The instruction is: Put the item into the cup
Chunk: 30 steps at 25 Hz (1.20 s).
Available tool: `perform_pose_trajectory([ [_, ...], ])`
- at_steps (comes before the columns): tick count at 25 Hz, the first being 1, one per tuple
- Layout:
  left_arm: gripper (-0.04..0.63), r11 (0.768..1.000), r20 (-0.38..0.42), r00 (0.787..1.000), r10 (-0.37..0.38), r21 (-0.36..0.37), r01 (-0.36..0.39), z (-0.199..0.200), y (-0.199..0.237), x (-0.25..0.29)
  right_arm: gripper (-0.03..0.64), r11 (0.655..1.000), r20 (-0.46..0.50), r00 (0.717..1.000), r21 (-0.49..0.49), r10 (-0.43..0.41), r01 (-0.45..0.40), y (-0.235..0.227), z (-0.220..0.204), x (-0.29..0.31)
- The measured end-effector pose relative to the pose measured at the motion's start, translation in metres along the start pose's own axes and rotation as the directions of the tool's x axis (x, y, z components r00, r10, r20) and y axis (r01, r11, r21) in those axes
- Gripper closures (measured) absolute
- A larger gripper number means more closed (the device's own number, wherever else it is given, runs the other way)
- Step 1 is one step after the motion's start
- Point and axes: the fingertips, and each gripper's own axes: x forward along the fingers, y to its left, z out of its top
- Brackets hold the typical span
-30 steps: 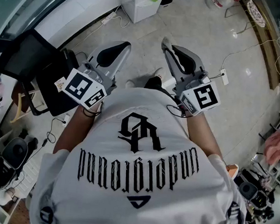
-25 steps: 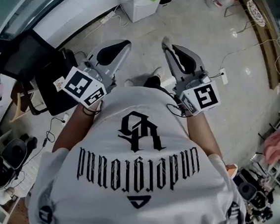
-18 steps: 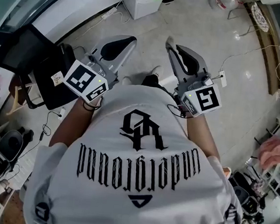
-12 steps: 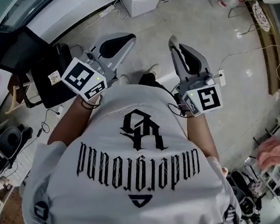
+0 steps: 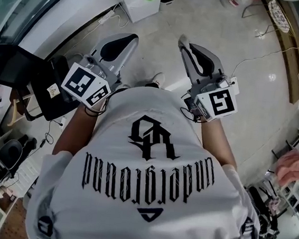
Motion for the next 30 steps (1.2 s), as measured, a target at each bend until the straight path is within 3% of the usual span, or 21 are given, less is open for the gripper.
perform_pose_trajectory([
  [5,0.58,0.999,-0.005,1.0,0.03,0.014,-0.03,0.005,-0.003,0.038,0.565,1.0,0.019,1.0,0.013,0.019,-0.019,-0.044,0.002,-0.005],
  [13,0.58,0.998,-0.022,0.998,0.055,0.009,-0.055,0.001,0.017,0.061,0.565,0.999,0.002,1.0,0.013,0.031,-0.031,-0.07,-0.004,0.01],
  [30,0.581,1.0,0.001,1.0,-0.006,0.012,0.006,0.025,0.113,0.102,0.564,1.0,-0.022,1.0,0.007,0.012,-0.011,-0.107,0.014,0.102],
])
